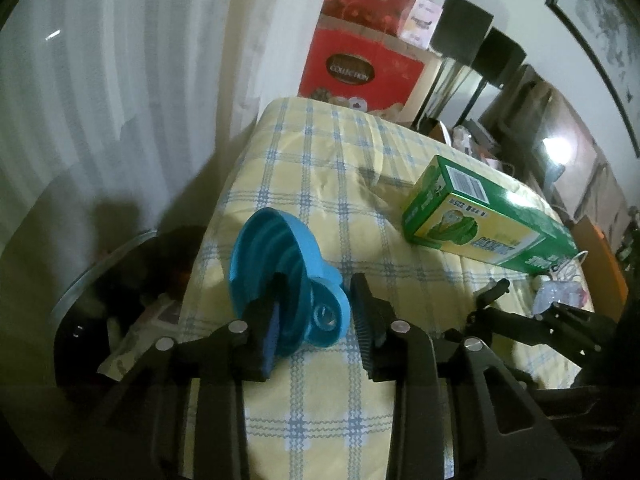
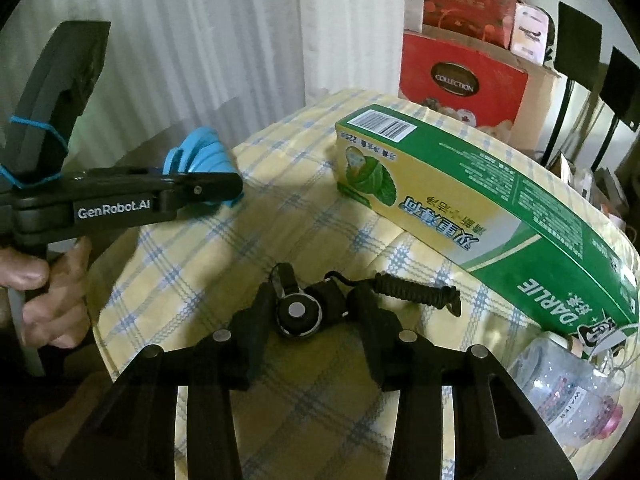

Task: Organize objects
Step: 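Lift the blue funnel off the table with the left tool, then carry the held blue funnel toward the orange cardboard box with the left tool, then move the held funnel over the orange box with the left tool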

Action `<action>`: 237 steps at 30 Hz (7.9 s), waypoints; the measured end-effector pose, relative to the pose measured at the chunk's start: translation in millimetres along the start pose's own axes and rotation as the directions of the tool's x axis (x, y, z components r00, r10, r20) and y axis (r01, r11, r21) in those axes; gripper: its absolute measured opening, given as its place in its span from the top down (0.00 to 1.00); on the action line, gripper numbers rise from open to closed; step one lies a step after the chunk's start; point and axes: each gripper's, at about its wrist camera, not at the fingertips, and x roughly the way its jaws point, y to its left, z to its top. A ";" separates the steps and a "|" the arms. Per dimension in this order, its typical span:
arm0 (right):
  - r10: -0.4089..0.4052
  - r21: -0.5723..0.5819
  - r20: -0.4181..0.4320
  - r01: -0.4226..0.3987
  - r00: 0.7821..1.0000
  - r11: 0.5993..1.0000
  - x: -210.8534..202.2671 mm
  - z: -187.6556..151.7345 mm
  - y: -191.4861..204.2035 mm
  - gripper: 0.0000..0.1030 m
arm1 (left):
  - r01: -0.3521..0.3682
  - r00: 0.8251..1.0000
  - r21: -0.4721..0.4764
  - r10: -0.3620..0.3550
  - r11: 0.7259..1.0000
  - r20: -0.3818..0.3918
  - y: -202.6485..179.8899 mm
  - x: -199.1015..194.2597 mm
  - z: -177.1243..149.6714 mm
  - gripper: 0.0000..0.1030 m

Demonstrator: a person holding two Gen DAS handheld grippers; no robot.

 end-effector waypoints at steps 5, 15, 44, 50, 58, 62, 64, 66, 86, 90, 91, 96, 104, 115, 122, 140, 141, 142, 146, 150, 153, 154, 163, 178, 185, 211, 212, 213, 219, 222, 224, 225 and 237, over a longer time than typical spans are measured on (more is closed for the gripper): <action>-0.001 0.018 0.036 0.000 0.999 1.000 -13.8 0.7 -1.8 0.60 | 0.025 0.999 -0.024 -0.024 0.999 0.038 1.4 -8.1 1.5 0.86; -0.027 0.065 0.107 0.020 0.994 0.998 -40.9 -1.8 -10.3 0.60 | 0.038 0.994 -0.008 -0.037 0.999 0.103 -7.8 -29.1 9.9 0.86; -0.097 0.169 0.297 0.048 0.950 0.984 -144.2 -25.0 -46.3 0.60 | -0.124 0.946 0.106 0.085 0.987 0.312 -87.7 -107.9 12.6 0.86; -0.106 0.181 0.339 0.046 0.935 0.982 -163.1 -27.2 -49.1 0.60 | -0.148 0.937 0.086 0.112 0.985 0.331 -87.5 -121.7 12.1 0.86; -0.126 0.177 0.366 0.064 0.922 0.982 -183.4 -25.7 -48.7 0.60 | -0.162 0.927 0.054 0.133 0.985 0.351 -87.5 -139.1 13.3 0.86; -0.134 0.175 0.381 0.071 0.915 0.982 -193.3 -25.1 -46.4 0.60 | -0.161 0.920 0.055 0.130 0.985 0.369 -90.7 -150.0 11.7 0.86; -0.138 0.170 0.391 0.076 0.910 0.983 -199.1 -24.7 -44.6 0.60 | -0.170 0.917 0.050 0.139 0.984 0.373 -91.1 -153.9 11.5 0.86; -0.137 0.162 0.396 0.077 0.908 0.984 -203.3 -24.3 -43.0 0.60 | -0.206 0.910 0.043 0.175 0.978 0.376 -92.7 -157.0 12.3 0.86; -0.289 0.160 0.421 0.244 0.860 0.957 -272.8 -70.9 -88.5 0.60 | -0.244 0.905 0.032 0.216 0.969 0.366 -114.8 -163.0 3.7 0.86; -0.312 0.211 0.433 0.241 0.846 0.947 -292.6 -84.7 -109.6 0.60 | -0.252 0.899 0.034 0.221 0.967 0.377 -126.2 -164.8 2.9 0.86; -0.315 0.222 0.439 0.238 0.842 0.946 -297.0 -88.3 -113.6 0.60 | -0.250 0.900 0.035 0.219 0.968 0.376 -129.6 -164.3 3.0 0.86; -0.313 0.235 0.453 0.228 0.835 0.945 -312.1 -100.6 -120.9 0.60 | -0.231 0.912 0.047 0.199 0.972 0.357 -154.6 -157.7 8.5 0.86; -0.321 0.239 0.485 0.230 0.814 0.944 -335.0 -110.4 -135.8 0.60 | -0.254 0.892 0.083 0.200 0.964 0.406 -203.3 -160.5 11.5 0.86; -0.299 0.327 0.504 0.141 0.810 0.934 -363.3 -122.2 -176.8 0.60 | -0.244 0.884 0.093 0.182 0.965 0.429 -234.3 -176.7 11.4 0.86; -0.327 0.342 0.517 0.159 0.792 0.926 -383.3 -126.6 -180.0 0.60 | -0.232 0.897 0.122 0.164 0.965 0.411 -250.3 -171.1 9.7 0.86; -0.340 0.334 0.534 0.176 0.774 0.926 -405.5 -132.1 -174.1 0.60 | -0.177 0.914 0.185 0.092 0.967 0.396 -287.5 -168.3 17.0 0.86; -0.341 0.336 0.534 0.175 0.774 0.925 -406.7 -132.5 -175.2 0.60 | -0.173 0.916 0.189 0.087 0.967 0.393 -289.7 -167.2 16.6 0.86; -0.341 0.338 0.532 0.175 0.775 0.925 -406.9 -132.7 -175.7 0.60 | -0.167 0.918 0.195 0.080 0.967 0.388 -292.4 -165.9 16.4 0.86; -0.337 0.342 0.524 0.169 0.782 0.925 -407.5 -131.4 -179.7 0.60 | -0.137 0.928 0.211 0.050 0.968 0.369 -300.8 -164.4 15.5 0.86; -0.327 0.334 0.516 0.166 0.792 0.928 -406.7 -130.2 -181.7 0.60 | -0.127 0.928 0.238 0.030 0.963 0.372 -313.6 -165.5 14.4 0.86; -0.329 0.332 0.513 0.171 0.793 0.928 -407.6 -130.8 -183.1 0.60 | -0.105 0.932 0.252 0.006 0.962 0.363 -321.2 -165.1 14.9 0.86; -0.329 0.332 0.512 0.170 0.793 0.928 -408.2 -131.0 -183.8 0.60 | -0.084 0.936 0.253 -0.011 0.964 0.351 -323.5 -164.2 15.2 0.86; -0.333 0.348 0.502 0.166 0.798 0.923 -411.2 -132.2 -193.8 0.60 | -0.020 0.949 0.292 -0.073 0.956 0.306 -348.3 -155.6 12.1 0.86; -0.398 0.431 0.491 0.181 0.775 0.884 -429.8 -149.7 -226.0 0.60 | 0.064 0.954 0.327 -0.154 0.943 0.258 -378.7 -150.6 12.9 0.85; -0.412 0.442 0.491 0.188 0.767 0.877 -435.2 -152.8 -230.3 0.60 | 0.087 0.954 0.343 -0.178 0.935 0.242 -394.1 -146.0 12.3 0.86; -0.595 0.556 0.355 0.349 0.721 0.755 -441.1 -177.0 -278.3 0.60 | 0.147 0.950 0.415 -0.244 0.898 0.192 -457.0 -128.1 -8.4 0.85; -0.596 0.559 0.355 0.348 0.720 0.753 -442.5 -178.3 -279.1 0.60 | 0.147 0.948 0.418 -0.248 0.897 0.199 -458.7 -129.1 -8.6 0.86; -0.599 0.564 0.354 0.348 0.718 0.749 -443.5 -179.3 -280.5 0.60 | 0.146 0.947 0.418 -0.250 0.896 0.204 -459.6 -129.6 -8.6 0.86; -0.622 0.569 0.336 0.374 0.707 0.733 -444.3 -179.9 -281.8 0.60 | 0.158 0.939 0.443 -0.274 0.882 0.210 -473.2 -133.6 -10.6 0.86; -0.625 0.572 0.332 0.377 0.706 0.729 -444.4 -181.0 -283.0 0.60 | 0.160 0.932 0.461 -0.287 0.873 0.221 -481.6 -136.5 -9.5 0.86; -0.629 0.575 0.329 0.379 0.705 0.725 -445.1 -181.5 -284.5 0.60 | 0.168 0.927 0.465 -0.300 0.869 0.225 -486.4 -139.6 -8.7 0.86; -0.631 0.577 0.327 0.380 0.703 0.722 -445.8 -182.3 -285.5 0.60 | 0.174 0.924 0.465 -0.307 0.868 0.227 -488.3 -140.9 -8.3 0.86; -0.668 0.621 0.303 0.391 0.680 0.679 -460.2 -199.8 -300.3 0.60 | 0.189 0.919 0.475 -0.325 0.859 0.222 -500.9 -140.9 -5.5 0.85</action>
